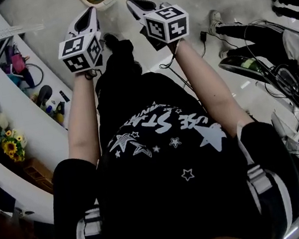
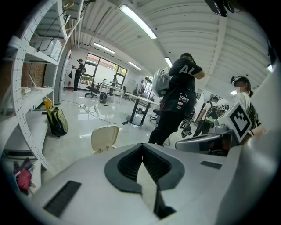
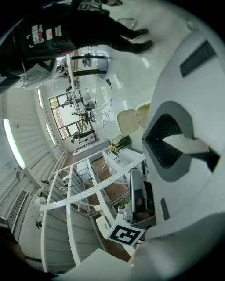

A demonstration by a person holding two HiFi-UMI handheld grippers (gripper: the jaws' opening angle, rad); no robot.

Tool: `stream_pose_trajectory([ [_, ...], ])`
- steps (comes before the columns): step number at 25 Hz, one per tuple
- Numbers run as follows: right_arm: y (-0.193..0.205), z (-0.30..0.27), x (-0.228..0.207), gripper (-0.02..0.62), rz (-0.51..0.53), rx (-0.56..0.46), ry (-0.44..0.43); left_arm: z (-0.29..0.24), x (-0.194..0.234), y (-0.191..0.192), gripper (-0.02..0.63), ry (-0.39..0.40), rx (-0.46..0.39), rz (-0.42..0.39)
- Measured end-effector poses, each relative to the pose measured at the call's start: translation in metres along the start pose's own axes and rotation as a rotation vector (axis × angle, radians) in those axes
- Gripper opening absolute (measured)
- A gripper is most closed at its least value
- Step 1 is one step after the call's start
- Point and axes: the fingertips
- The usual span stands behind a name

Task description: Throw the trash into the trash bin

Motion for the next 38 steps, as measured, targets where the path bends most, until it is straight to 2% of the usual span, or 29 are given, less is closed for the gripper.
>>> stream_pose_trajectory([
  [6,0.005,0.035,0.014,0.006,0.05,-0.038,-0.006,0.021,-0.034,0.005,0.012,0.019,-0.015,-0.027],
  [16,0.013,0.092,0.042,0.006,0.091,-0.108,-0.007,0.068,-0.088,-0.008,0.012,0.056,-0.079,-0.083],
  [23,0.025,0.123,0.059,0.006,0.13,-0.128,-0.015,0.103,-0.106,-0.018,0.011,0.038,-0.139,-0.091],
  [31,0.044,0.16,0.062,0.006,0.125,-0.156,-0.023,0.14,-0.134,-0.019,0.011,0.022,-0.199,-0.07],
  [38,0.023,0.178,0.059,0.006,0.119,-0.218,-0.042,0.15,-0.154,-0.037,0.012,0.009,-0.244,-0.106],
])
Point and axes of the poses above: the fingertips, and each gripper's own axes: z backward along the fingers, x to its left, y out of its underside, and after that the axes turned 7 degrees about -z, right-handed
